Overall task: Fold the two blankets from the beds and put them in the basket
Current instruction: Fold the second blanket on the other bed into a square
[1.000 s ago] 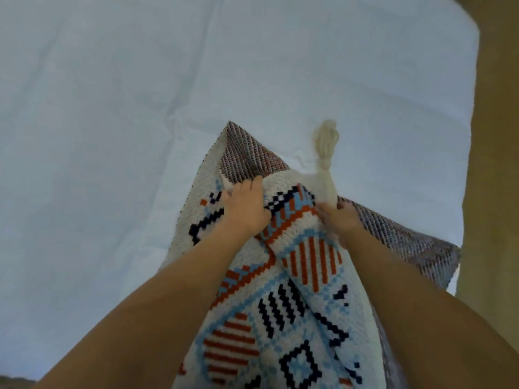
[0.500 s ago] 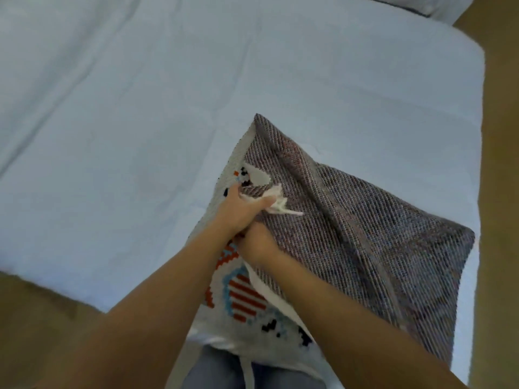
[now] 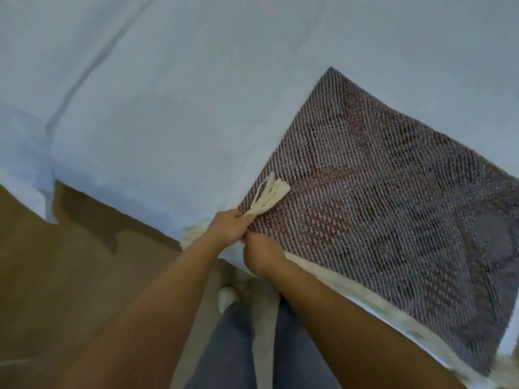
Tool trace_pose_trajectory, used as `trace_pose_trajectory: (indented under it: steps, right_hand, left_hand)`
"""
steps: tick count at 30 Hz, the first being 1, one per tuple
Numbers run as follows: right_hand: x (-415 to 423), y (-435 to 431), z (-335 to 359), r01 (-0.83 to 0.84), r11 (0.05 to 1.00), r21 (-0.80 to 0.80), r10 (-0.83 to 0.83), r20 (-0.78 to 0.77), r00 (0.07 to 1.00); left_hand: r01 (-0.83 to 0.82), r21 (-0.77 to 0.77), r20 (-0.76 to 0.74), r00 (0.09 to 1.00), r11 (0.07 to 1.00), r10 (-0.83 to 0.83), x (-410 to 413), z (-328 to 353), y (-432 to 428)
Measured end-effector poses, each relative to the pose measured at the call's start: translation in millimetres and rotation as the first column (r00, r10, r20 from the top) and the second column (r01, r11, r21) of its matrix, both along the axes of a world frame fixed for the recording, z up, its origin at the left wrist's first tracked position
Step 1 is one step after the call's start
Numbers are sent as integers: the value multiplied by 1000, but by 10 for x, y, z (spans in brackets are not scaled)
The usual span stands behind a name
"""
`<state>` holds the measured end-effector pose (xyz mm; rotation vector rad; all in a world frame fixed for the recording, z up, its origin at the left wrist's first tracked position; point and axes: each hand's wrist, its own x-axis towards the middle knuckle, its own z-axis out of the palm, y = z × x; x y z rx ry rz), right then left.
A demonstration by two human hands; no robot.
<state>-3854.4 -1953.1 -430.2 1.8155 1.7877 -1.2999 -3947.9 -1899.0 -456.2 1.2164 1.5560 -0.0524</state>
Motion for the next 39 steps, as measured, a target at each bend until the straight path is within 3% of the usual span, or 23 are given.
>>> trace_pose_trajectory:
  steps: [4, 9, 11, 13, 15, 17, 18, 19, 21, 23, 24, 25, 27, 30, 32, 33, 34, 36, 38, 39]
  right_hand:
    - [-77, -147, -242, -45, 999, -5, 45, 51, 998]
    - [-122, -254, -422, -9, 997, 72, 6, 39, 999]
    - [-136, -279, -456, 2, 995, 104, -5, 28, 1000]
    - [-131, -311, -485, -9, 997, 77, 6, 31, 1000]
    - [-114, -348, -508, -10, 998, 65, 8, 35, 999]
    - [-118, -394, -530, 13, 996, 86, -14, 12, 1000]
    - [-123, -418, -536, 46, 993, 104, -45, -13, 999]
    - [-130, -443, -539, 91, 989, 119, -87, -43, 995]
    - [-150, -496, -526, 172, 976, 132, -160, -98, 982]
    - [-162, -554, -517, 181, 973, 145, -162, -133, 978]
    - [-162, -577, -515, 160, 974, 158, -139, -139, 981]
    - [-169, -593, -512, 129, 978, 166, -107, -135, 985]
    - [-154, -608, -493, 84, 981, 175, -63, -121, 991]
    - [-27, -656, -440, 221, 958, 182, -187, -184, 965]
    - [199, -733, -396, 369, 901, 230, -329, -194, 924]
    - [352, -790, -387, 410, 866, 286, -379, -158, 912]
    - [525, -859, -382, 429, 835, 345, -421, -99, 901]
    - [906, -1060, -383, 456, 780, 429, -512, 19, 859]
    - [1340, -1328, -384, 492, 745, 450, -597, 120, 793]
    - [1548, -1476, -393, 490, 757, 431, -606, 185, 774]
  left_hand:
    - [25, -51, 5, 1000, 998, -25, -199, -244, -186]
    - [107, 153, -203, 976, 982, -75, -222, -399, -213]
    - [3, 254, -245, 968, 967, 61, -283, -466, -237]
    - [-155, 291, -177, 961, 944, 213, -430, -515, -313]
    - [-182, 291, -86, 973, 939, 215, -586, -545, -433]
    - [-111, 310, -133, 978, 944, 159, -756, -583, -543]
    - [-163, 308, -176, 958, 937, 225, -844, -619, -574]
    - [-301, 270, -194, 914, 915, 357, -924, -661, -592]
    - [-603, 47, -193, 776, 796, 600, -1037, -758, -632]
    - [-687, -211, -178, 727, 696, 663, -1002, -797, -715]
    - [-675, -256, -166, 736, 692, 657, -929, -793, -760]
    - [-674, -224, -170, 738, 704, 653, -844, -764, -783]
    - [-670, 11, -167, 730, 742, 662, -653, -659, -777]
    - [-458, 375, -103, 843, 806, 528, -363, -440, -712]
    - [-116, 535, -148, 962, 837, 228, -103, -309, -706]
    - [88, 590, -179, 984, 802, 23, 60, -252, -723]
    - [296, 630, -223, 955, 718, -198, 229, -207, -765]
    - [627, 631, -367, 760, 456, -536, 573, -157, -894]
    - [788, 559, -486, 565, 260, -667, 938, -180, -1043]
    - [827, 518, -519, 506, 218, -689, 1114, -201, -1111]
